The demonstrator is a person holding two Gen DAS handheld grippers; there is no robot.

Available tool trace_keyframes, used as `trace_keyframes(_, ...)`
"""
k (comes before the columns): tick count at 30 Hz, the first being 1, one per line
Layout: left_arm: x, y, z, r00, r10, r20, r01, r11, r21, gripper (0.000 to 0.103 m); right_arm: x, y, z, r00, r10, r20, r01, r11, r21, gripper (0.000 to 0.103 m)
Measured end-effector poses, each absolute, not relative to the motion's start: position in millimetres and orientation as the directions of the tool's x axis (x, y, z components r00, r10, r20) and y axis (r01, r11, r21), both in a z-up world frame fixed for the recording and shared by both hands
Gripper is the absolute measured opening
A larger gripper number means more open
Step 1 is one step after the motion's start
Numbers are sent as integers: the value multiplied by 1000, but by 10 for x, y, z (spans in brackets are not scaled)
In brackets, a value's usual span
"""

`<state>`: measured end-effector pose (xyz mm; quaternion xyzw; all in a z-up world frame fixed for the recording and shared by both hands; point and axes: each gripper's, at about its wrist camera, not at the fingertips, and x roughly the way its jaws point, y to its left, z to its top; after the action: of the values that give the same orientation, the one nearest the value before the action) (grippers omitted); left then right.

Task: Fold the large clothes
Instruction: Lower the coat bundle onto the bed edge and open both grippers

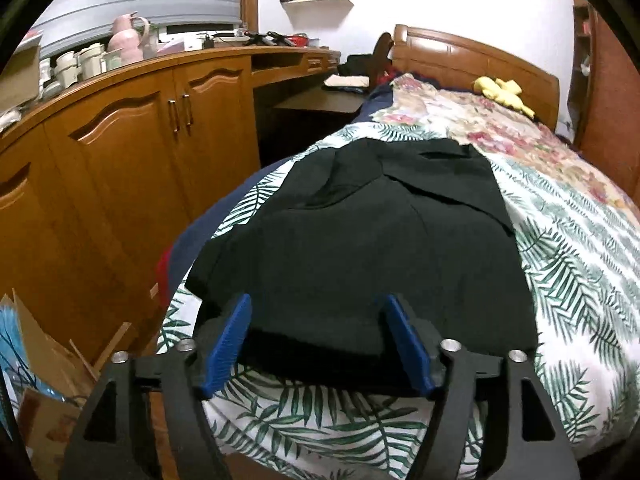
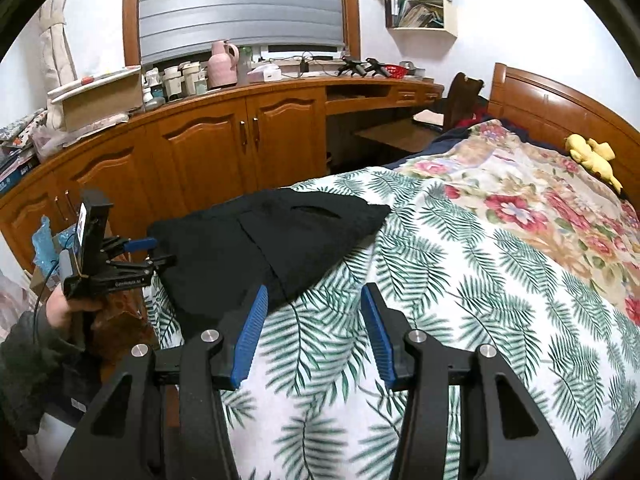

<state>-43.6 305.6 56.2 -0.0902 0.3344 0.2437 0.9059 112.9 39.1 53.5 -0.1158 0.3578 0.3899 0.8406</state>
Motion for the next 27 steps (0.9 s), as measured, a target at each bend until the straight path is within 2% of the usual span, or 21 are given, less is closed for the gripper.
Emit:
trace_keyframes(2, -489, 3046, 614, 664, 384, -642, -509, 861, -11, 86, 1072, 289, 543, 449, 569, -689, -733, 676, 81, 50)
trace_keyframes(4, -548, 2979, 630, 674, 382, -632, -509, 860, -23, 92, 1033, 189, 547, 456, 566, -687, -724, 684, 83, 57)
trace_keyframes(6, -594, 2895, 668, 681, 396, -616, -513, 858, -15, 97, 977, 85, 560, 466, 568, -679, -715, 693, 89, 77)
trace_keyframes(7, -637, 2834, 671, 685, 405, -605, -514, 858, -8, 100, 948, 31, 569, 470, 571, -673, -710, 697, 96, 80)
trace_keyframes(9, -680, 2703, 739, 696, 419, -584, -513, 858, 4, 102, 899, -86, 580, 474, 575, -667, -700, 706, 111, 80)
trace_keyframes(17, -807, 2068, 948, 741, 403, -537, -464, 886, 25, 102, 652, -498, 660, 532, 532, -659, -643, 760, 94, 80)
trace_keyframes(23, -878, 1546, 1031, 787, 333, -520, -395, 919, -9, 102, 429, -865, 768, 581, 505, -639, -600, 796, 83, 80)
trace_keyframes(27, -819, 1224, 1067, 821, 242, -517, -314, 948, -55, 102, 282, -1116, 790, 620, 465, -632, -559, 827, 59, 80)
